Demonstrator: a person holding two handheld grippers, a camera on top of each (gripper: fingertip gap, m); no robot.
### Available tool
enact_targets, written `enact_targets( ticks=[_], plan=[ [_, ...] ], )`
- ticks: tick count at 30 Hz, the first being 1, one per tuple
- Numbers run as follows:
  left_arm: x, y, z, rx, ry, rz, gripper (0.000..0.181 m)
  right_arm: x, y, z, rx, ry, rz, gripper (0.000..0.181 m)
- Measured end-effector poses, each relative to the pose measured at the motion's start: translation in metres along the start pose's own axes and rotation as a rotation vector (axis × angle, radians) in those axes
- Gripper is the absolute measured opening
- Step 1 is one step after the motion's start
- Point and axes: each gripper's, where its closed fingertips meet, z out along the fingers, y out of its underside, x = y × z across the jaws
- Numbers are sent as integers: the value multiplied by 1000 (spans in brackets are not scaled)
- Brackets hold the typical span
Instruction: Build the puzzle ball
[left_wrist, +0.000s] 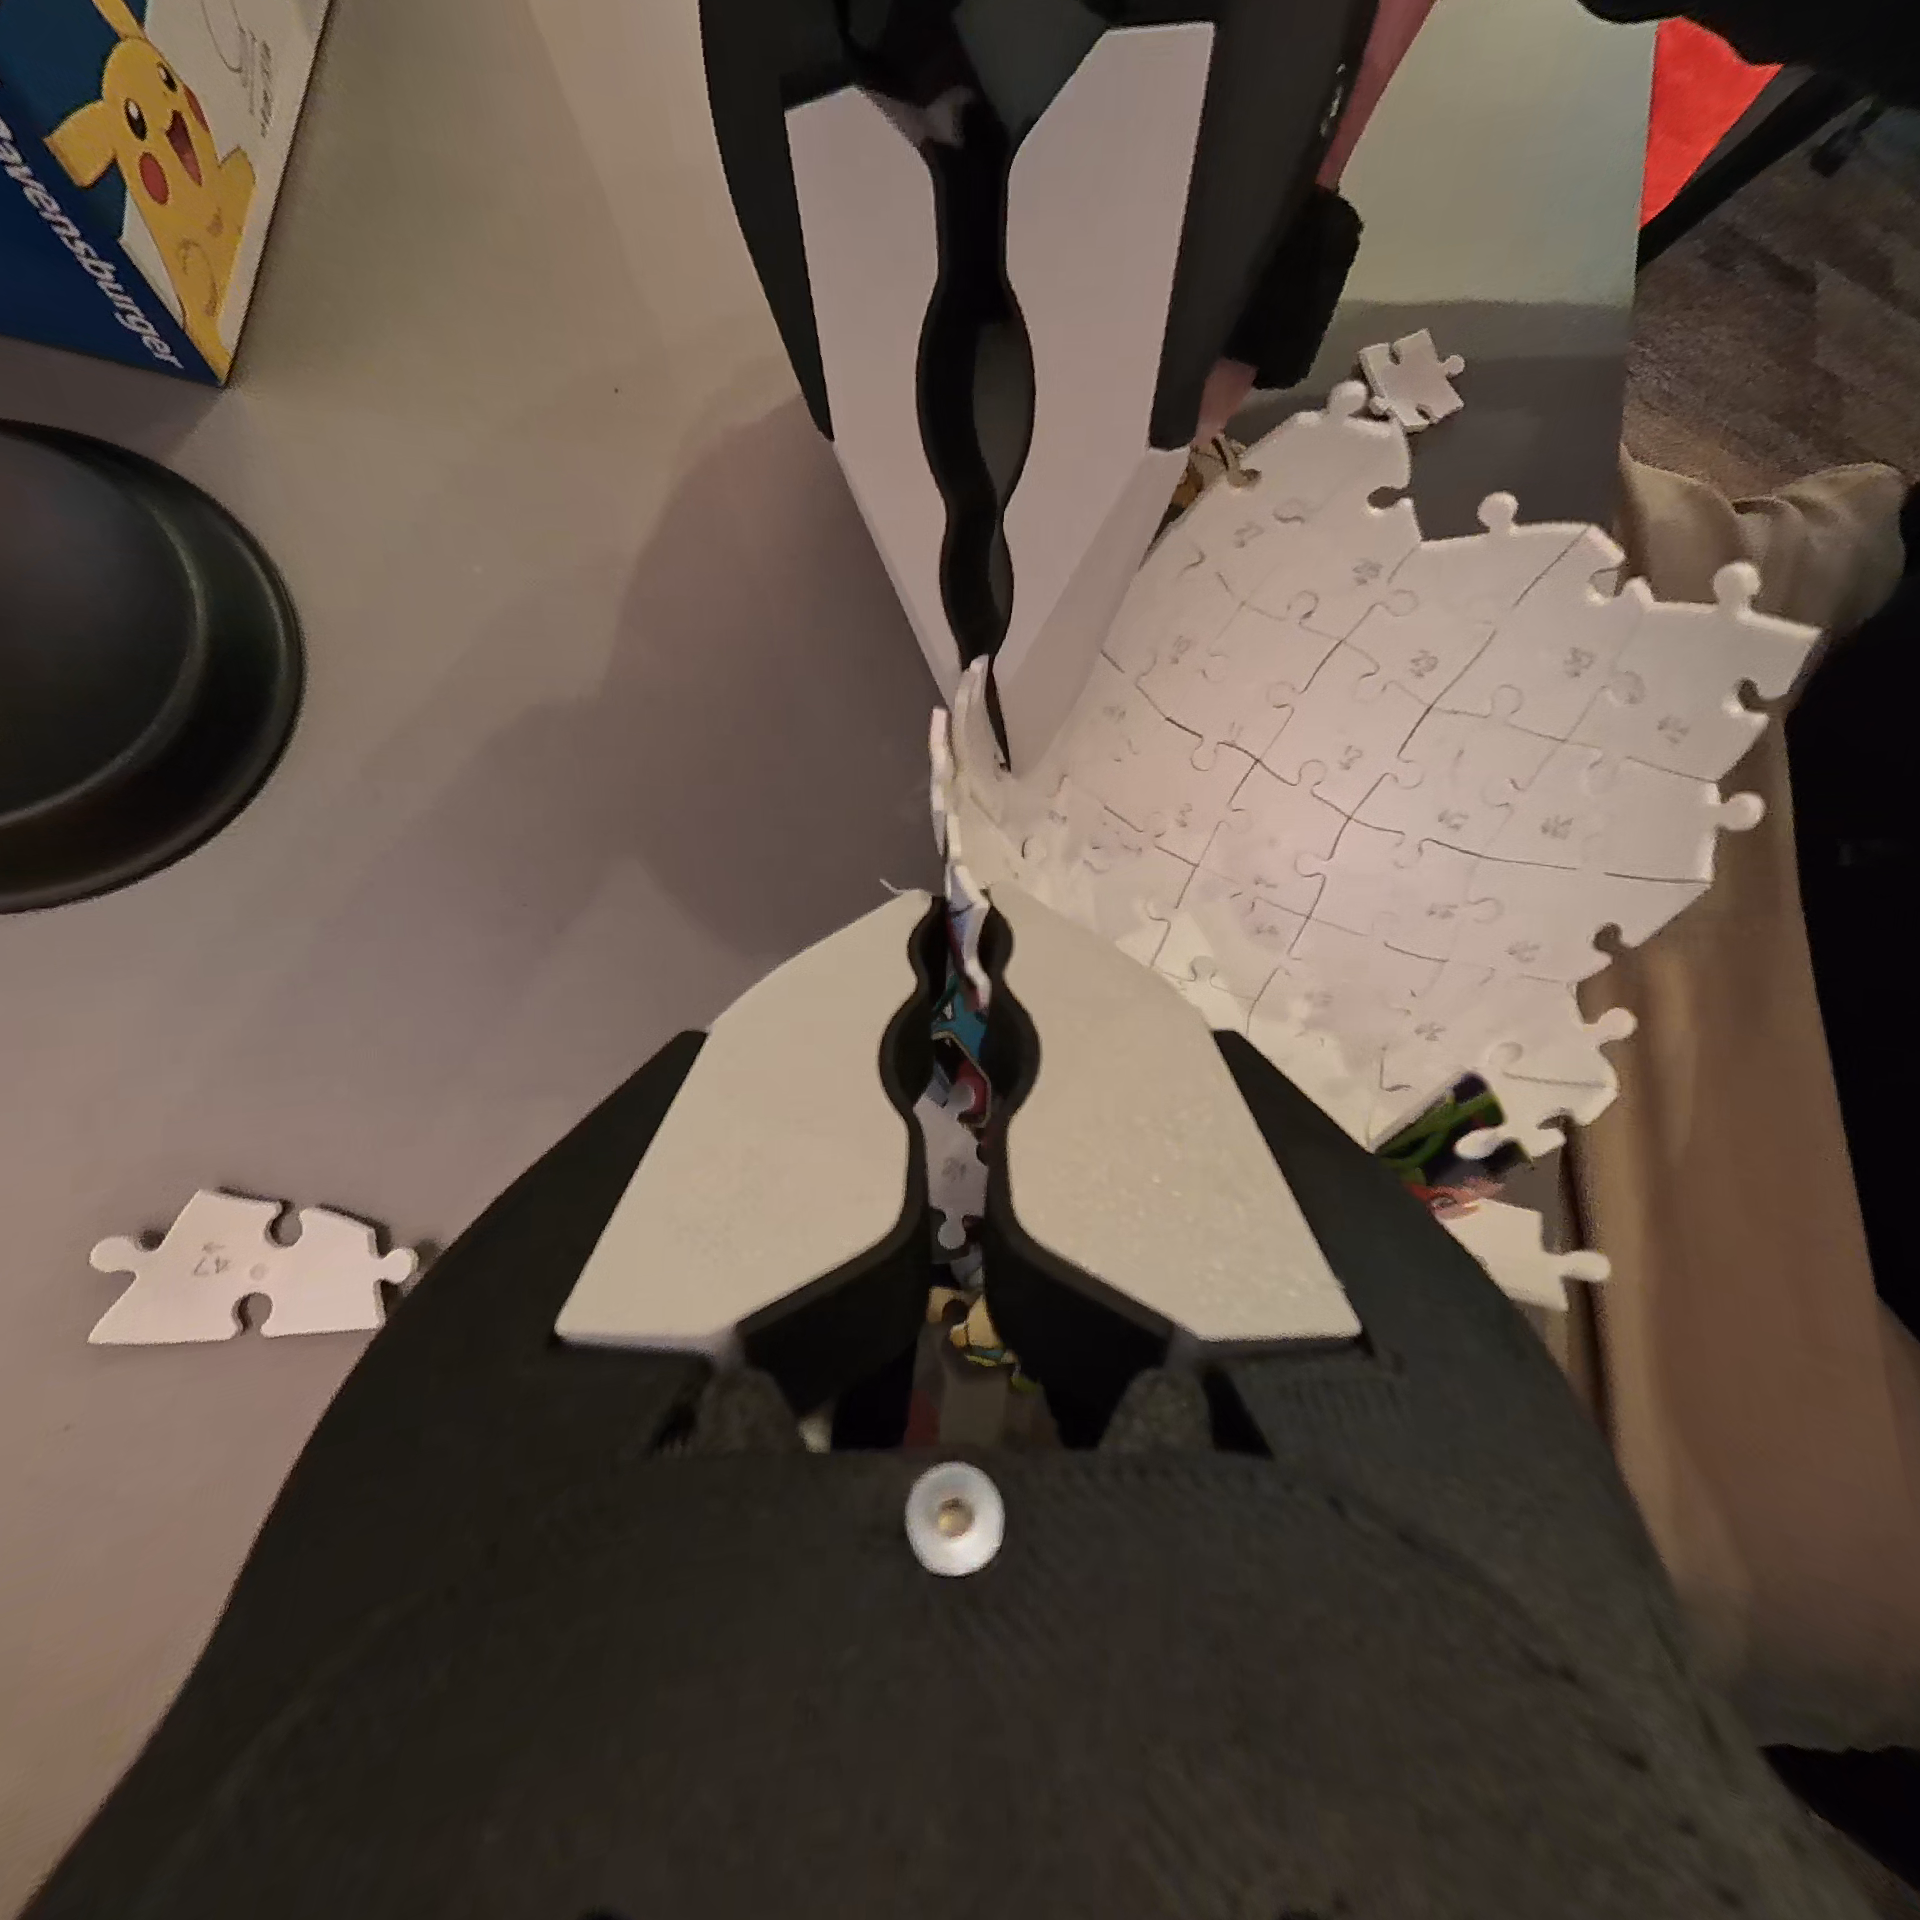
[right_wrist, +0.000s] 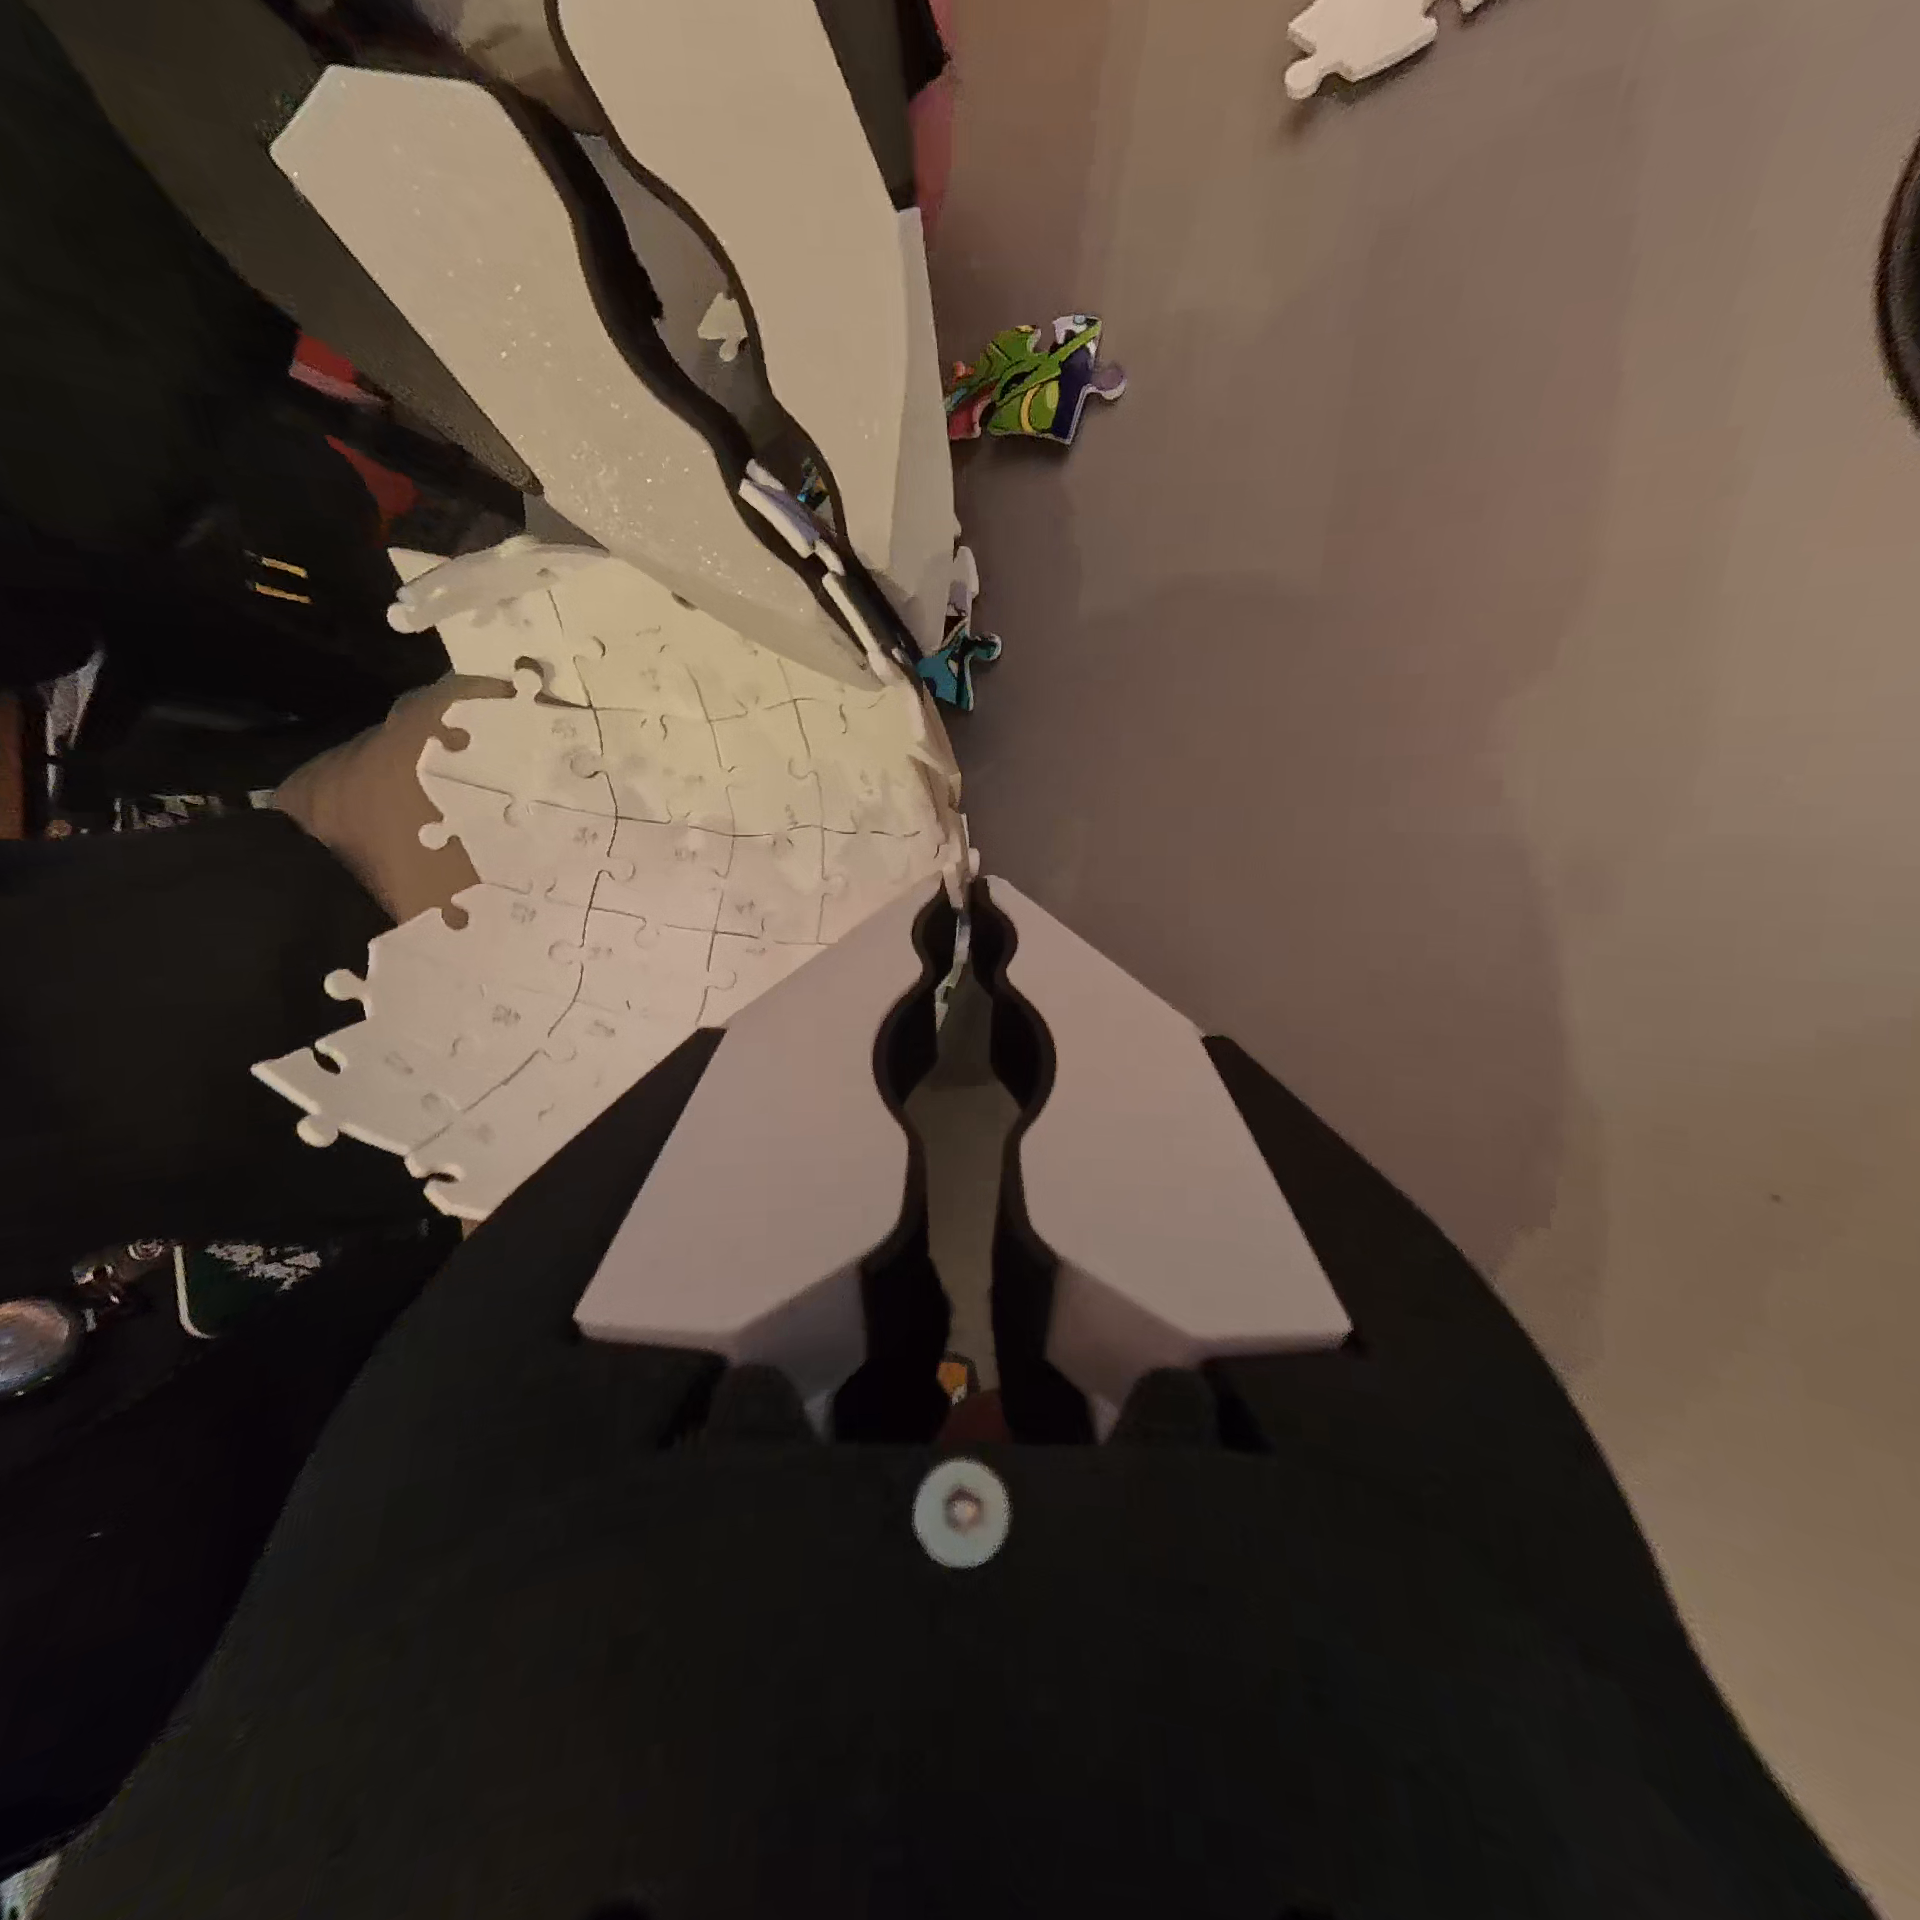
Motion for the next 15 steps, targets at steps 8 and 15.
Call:
enact_targets(
  ticks=[8,15],
  plan=[
    [6,0,0,12,68,-26,15,1,-1,1,-7,7,-9,0],
    [13,2,11,-56,144,-44,33,-4,-4,0,-9,25,-61,0]
  ],
)
